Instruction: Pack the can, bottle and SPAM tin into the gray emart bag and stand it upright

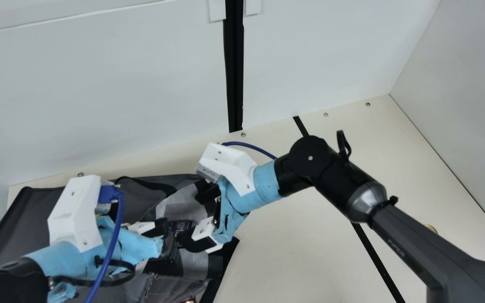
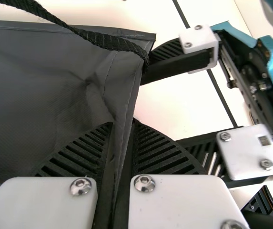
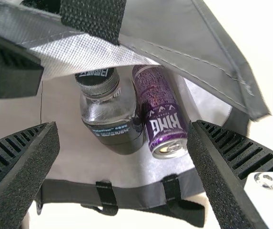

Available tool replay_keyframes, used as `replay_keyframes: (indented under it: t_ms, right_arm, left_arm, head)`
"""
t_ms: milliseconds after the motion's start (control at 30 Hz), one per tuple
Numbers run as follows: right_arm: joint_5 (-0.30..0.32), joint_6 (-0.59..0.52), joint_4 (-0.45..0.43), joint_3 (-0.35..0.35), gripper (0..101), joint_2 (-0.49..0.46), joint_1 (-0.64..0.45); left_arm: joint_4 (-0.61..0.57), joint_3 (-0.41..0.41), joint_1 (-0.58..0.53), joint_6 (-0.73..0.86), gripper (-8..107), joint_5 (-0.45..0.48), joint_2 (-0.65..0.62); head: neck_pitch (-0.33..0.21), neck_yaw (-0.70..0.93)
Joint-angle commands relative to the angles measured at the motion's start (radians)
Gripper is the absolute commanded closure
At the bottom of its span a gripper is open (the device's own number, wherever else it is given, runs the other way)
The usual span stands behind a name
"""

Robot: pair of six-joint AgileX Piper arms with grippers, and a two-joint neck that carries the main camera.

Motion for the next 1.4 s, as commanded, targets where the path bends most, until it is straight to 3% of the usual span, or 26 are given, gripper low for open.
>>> replay_keyframes:
  t_ms: [0, 367, 800, 1367]
  right_arm:
    - [0.012, -0.005, -0.002, 0.005, 6, -0.008, -0.011]
    - [0.079, -0.038, -0.016, 0.010, 6, -0.056, -0.106]
    - [0.190, -0.107, -0.040, -0.032, 6, -0.076, -0.243]
    - [0.190, -0.166, -0.048, -0.038, 6, -0.098, -0.333]
  left_arm:
    - [0.000, 0.000, 0.000, 0.000, 107, 0.000, 0.000]
    - [0.000, 0.000, 0.000, 0.000, 107, 0.000, 0.000]
    - [0.000, 0.000, 0.000, 0.000, 107, 0.000, 0.000]
    - [0.000, 0.000, 0.000, 0.000, 107, 0.000, 0.000]
  head:
    - [-0.023, -0.002]
    - [-0.023, -0.002]
    - [-0.023, -0.002]
    - [-0.023, -0.002]
